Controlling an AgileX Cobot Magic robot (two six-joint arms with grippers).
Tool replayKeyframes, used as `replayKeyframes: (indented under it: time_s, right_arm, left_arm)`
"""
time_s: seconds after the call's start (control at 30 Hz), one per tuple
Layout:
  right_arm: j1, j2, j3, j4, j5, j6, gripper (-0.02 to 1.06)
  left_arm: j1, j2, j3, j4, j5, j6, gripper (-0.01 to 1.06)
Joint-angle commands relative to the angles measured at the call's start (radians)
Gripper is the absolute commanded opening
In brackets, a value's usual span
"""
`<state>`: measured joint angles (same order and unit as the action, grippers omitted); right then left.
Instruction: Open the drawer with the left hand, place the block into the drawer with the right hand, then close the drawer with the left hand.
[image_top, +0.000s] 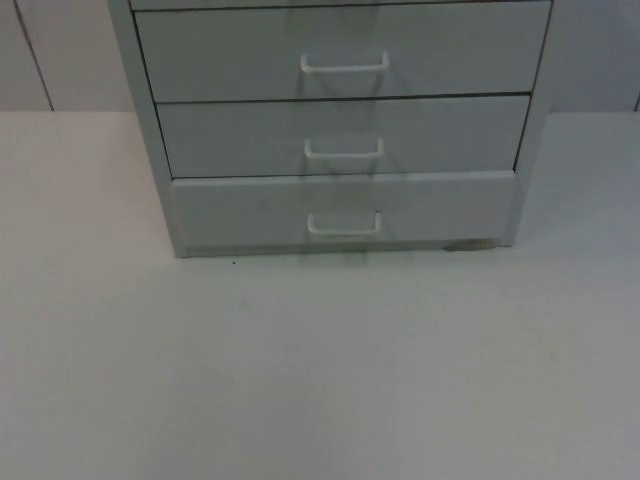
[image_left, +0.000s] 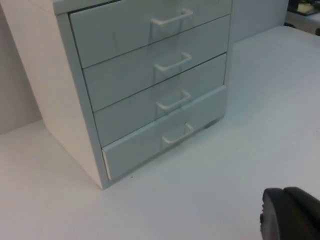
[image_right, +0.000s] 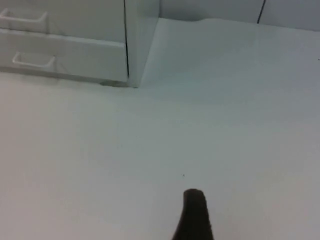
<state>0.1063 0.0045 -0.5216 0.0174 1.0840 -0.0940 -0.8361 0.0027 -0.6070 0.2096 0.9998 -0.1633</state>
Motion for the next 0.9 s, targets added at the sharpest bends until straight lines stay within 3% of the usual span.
replayKeyframes:
  time_s: [0.0, 0.4, 0.47, 0.53, 0.57, 0.63, 0.87]
  right_arm:
    - [-0.002, -0.005, 0.005, -0.024, -0.005, 0.027, 0.59]
    - [-0.002, -0.005, 0.005, -0.031, -0.005, 0.037, 0.61]
    - [-0.002, -0.005, 0.005, -0.031, -0.005, 0.037, 0.69]
    - [-0.002, -0.005, 0.005, -0.031, -0.005, 0.037, 0.84]
    - [-0.002, -0.005, 0.005, -0.031, -0.005, 0.037, 0.84]
    - [-0.002, -0.005, 0.005, -0.031, -0.005, 0.037, 1.02]
    - [-0.002, -0.005, 0.005, -0.031, -0.005, 0.037, 1.05]
  left_arm:
    - [-0.001, -0.003, 0.006, 0.01, 0.005, -0.009, 0.0]
    - [-0.001, -0.003, 0.006, 0.026, 0.01, -0.033, 0.0]
    - [-0.001, -0.003, 0.006, 0.026, 0.01, -0.035, 0.0]
    - [-0.001, -0.003, 0.006, 0.022, 0.015, -0.035, 0.0]
    - [-0.001, -0.003, 0.006, 0.022, 0.015, -0.035, 0.0]
    - [-0.001, -0.003, 0.006, 0.02, 0.017, -0.035, 0.0]
    - [-0.001, -0.003, 0.006, -0.065, 0.04, 0.032, 0.0]
